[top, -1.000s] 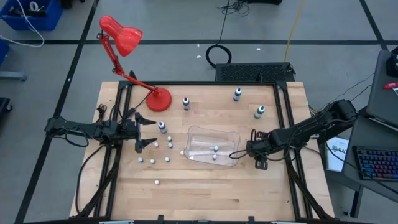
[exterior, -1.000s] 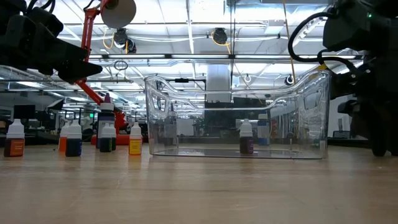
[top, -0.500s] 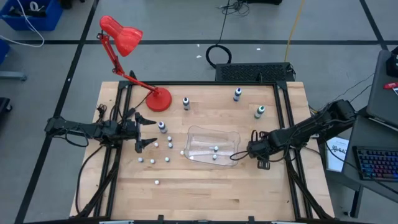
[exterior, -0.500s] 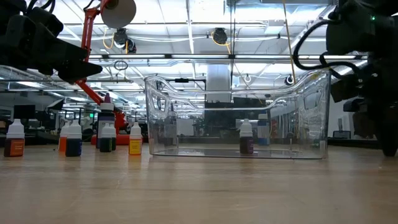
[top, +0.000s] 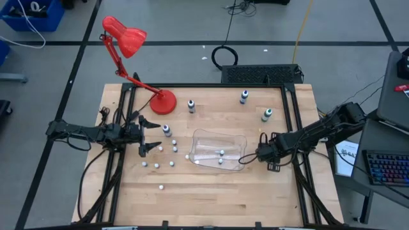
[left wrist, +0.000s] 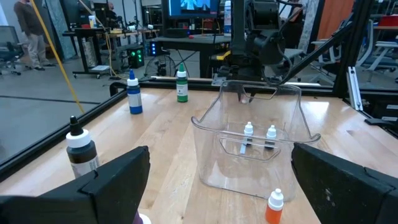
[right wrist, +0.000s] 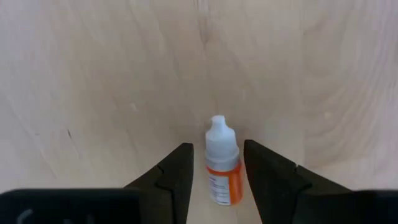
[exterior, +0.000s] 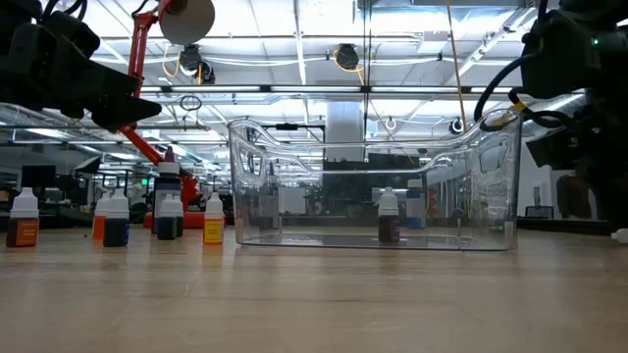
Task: Pick & Place food coloring
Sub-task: Put the small orange food coloring bottle into the transparent bin
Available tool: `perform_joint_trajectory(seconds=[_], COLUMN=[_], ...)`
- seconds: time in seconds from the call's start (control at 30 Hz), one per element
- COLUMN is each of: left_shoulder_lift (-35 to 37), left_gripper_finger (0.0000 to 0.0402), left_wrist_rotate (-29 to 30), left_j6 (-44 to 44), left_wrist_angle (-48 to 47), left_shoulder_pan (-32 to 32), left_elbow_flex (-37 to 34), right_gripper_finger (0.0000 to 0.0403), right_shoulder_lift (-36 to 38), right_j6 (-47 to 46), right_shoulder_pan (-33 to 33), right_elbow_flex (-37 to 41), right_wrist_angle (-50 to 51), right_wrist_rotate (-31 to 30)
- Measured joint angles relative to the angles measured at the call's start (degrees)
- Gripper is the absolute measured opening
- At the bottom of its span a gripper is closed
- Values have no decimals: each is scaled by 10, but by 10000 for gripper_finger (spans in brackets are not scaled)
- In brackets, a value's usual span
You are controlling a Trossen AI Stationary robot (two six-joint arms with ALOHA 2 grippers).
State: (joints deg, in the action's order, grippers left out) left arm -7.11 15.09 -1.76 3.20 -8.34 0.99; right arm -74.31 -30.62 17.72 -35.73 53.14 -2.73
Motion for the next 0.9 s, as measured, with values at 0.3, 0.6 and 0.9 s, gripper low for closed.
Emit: perform_joint_trajectory(seconds=[0.3, 0.6, 0.9], left_shoulder_lift=[0, 0, 0], left_gripper_finger=[388, 388, 388], left_wrist_rotate=[0, 0, 0], left_j6=[0, 0, 0], left_wrist_angle=[0, 0, 0], left_shoulder_pan=[0, 0, 0], left_elbow_flex=[0, 0, 0], right_gripper_finger=[115, 86, 55], right_shoulder_lift=[0, 0, 2], right_j6=[1, 2, -27], right_shoulder_pan=[0, 0, 0], right_elbow_flex=[0, 0, 27], right_wrist_angle=[-19, -20, -21], right_wrist_rotate=[-1, -1, 5])
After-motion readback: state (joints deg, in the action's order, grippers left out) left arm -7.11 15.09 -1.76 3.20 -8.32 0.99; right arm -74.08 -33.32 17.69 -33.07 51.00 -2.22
